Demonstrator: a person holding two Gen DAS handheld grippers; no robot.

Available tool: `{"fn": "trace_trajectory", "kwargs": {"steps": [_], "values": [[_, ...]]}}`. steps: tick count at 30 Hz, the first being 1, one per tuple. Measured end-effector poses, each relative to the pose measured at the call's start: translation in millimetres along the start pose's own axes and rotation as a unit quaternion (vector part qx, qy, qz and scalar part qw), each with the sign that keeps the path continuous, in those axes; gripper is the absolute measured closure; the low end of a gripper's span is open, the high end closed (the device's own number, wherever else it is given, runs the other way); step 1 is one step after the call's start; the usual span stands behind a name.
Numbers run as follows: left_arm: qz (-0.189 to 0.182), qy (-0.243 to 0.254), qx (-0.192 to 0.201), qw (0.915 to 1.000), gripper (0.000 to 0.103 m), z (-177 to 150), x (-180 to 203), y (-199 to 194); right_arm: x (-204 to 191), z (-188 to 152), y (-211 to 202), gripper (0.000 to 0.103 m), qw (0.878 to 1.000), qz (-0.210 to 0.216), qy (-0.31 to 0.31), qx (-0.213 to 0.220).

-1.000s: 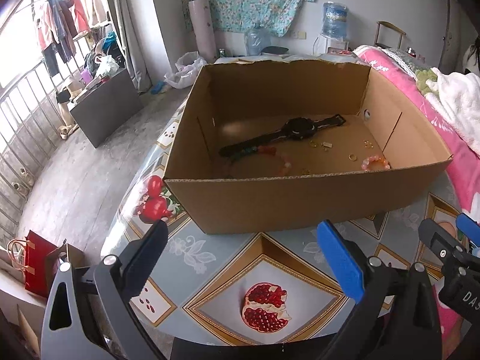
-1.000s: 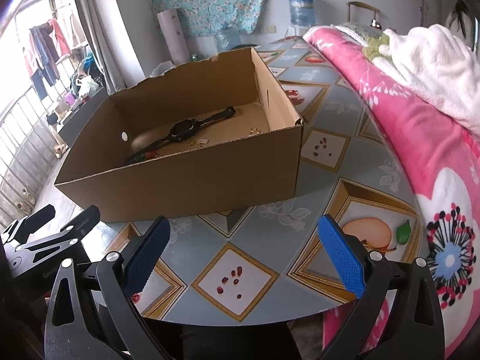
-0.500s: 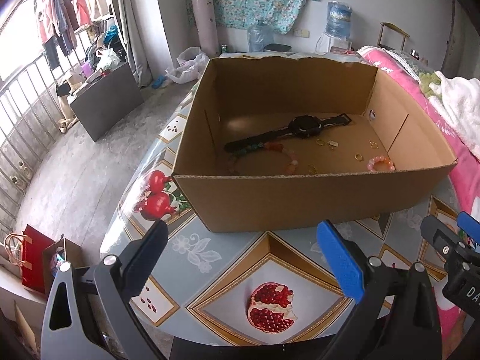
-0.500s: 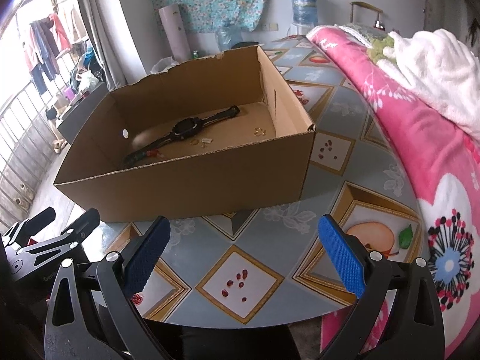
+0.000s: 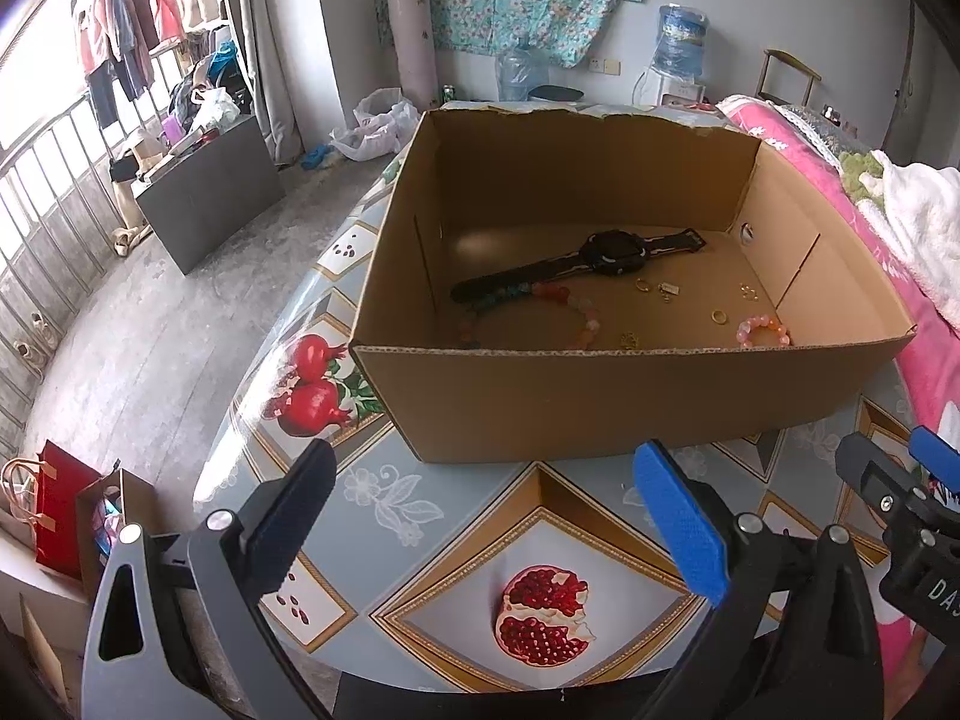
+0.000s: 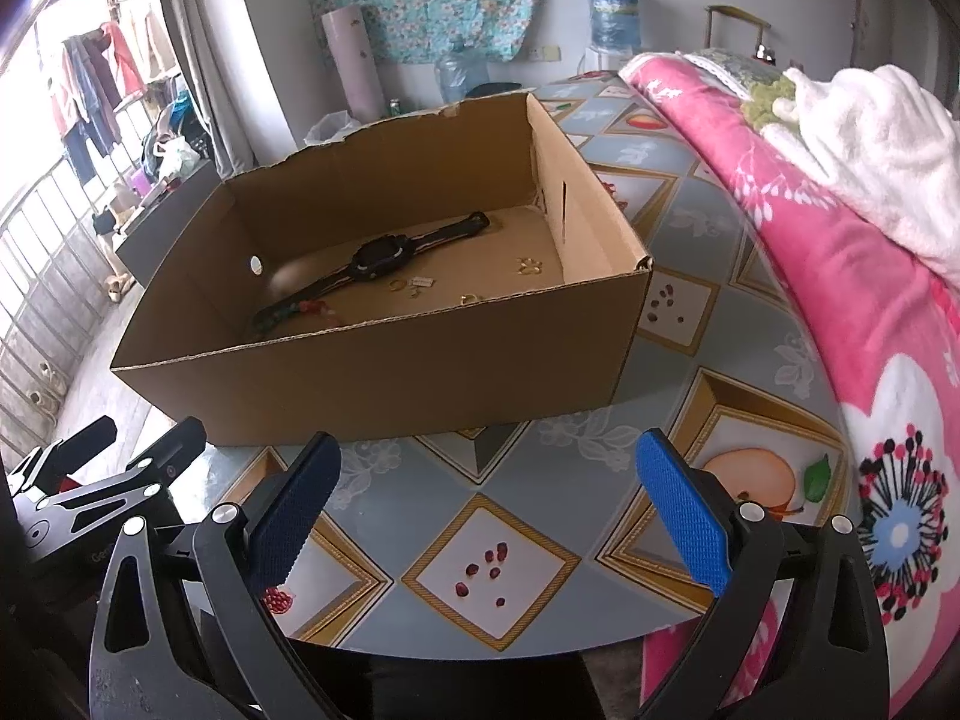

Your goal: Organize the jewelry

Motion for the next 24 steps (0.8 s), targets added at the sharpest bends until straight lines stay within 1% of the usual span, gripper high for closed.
{"fn": "trace_trajectory", "kwargs": {"steps": [13,24], "values": [[0.000,-0.002,-0.002,1.0000,0.006,-0.1,-0.9,0.8,-1.0,-1.2,-1.5,0.008,1.000,-0.002,0.000,0.005],[0.005,-0.002,-0.001,1.0000,0.006,-1.0,2.2,-0.8,2.0,-1.4,-3.0,0.008,1.000,0.008,0.002,0.010]]}}
Point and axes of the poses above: each gripper's, at about its wrist camera, not at the fingertips, and y roughly the way its jaws point, x to its right, z to its top, the point moved 6 cm from there along y, roughly the way its jaws point, and after that the axes turned 13 degrees about -x, right-handed, at the moved point
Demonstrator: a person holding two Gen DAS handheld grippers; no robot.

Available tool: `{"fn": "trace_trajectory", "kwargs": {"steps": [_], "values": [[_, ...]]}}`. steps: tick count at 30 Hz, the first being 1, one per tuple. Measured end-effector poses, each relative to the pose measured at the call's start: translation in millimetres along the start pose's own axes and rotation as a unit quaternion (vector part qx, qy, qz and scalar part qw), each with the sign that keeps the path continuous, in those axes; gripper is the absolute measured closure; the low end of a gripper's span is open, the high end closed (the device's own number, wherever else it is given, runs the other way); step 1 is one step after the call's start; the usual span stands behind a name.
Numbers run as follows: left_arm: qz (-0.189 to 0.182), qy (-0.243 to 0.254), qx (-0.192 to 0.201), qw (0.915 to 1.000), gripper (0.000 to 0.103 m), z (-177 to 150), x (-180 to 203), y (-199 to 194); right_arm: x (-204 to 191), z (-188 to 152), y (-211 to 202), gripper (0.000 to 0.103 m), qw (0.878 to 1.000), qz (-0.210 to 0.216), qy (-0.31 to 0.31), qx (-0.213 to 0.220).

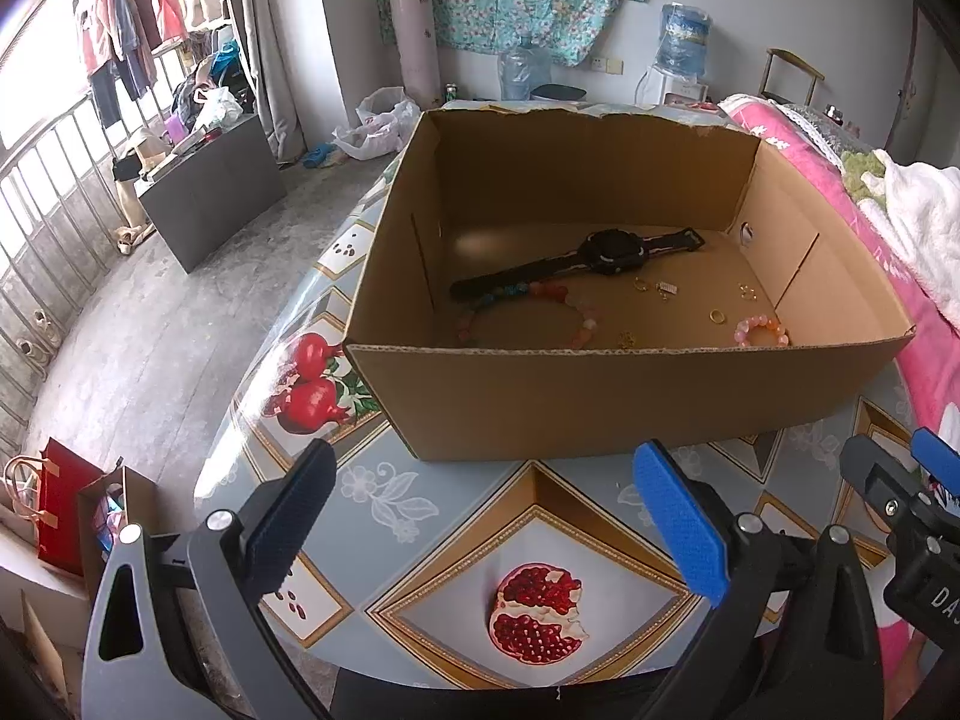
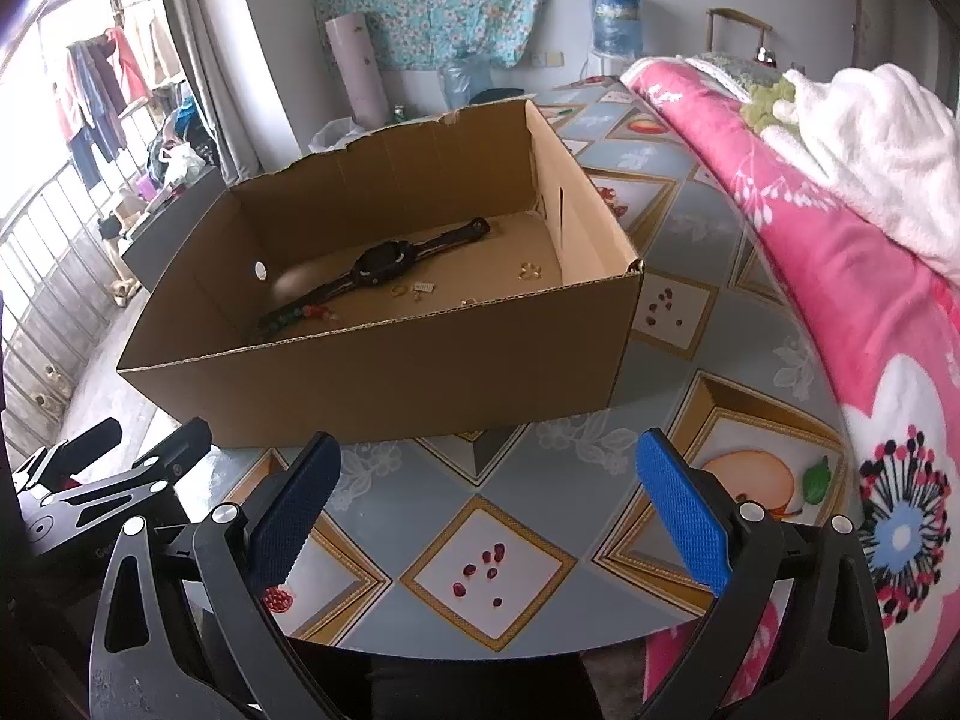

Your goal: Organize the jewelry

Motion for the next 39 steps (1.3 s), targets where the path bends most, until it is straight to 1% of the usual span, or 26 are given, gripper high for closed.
{"fn": "trace_trajectory", "kwargs": {"steps": [13,39], "values": [[0.002,-0.001,0.001,1.0000,0.006,1.2,2.2,-1.7,1.3,0.6,-0.3,0.008,1.000,0.007,-0.001,0.001],[-0.007,-0.009,0.002,0.9999,0.006,0.7,-0.1,-4.3,-5.5,-0.6,-2.9,0.008,1.000,-0.002,-0.007,0.002]]}}
Point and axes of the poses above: each gripper's, at about its wrist camera, not at the fingertips, and y roughly the way its jaws point, x to its right, z to its top, the point moved 6 cm from there along y, roughly the way its jaws point, and after that the axes turned 13 degrees about -x, right-handed, at the moved point
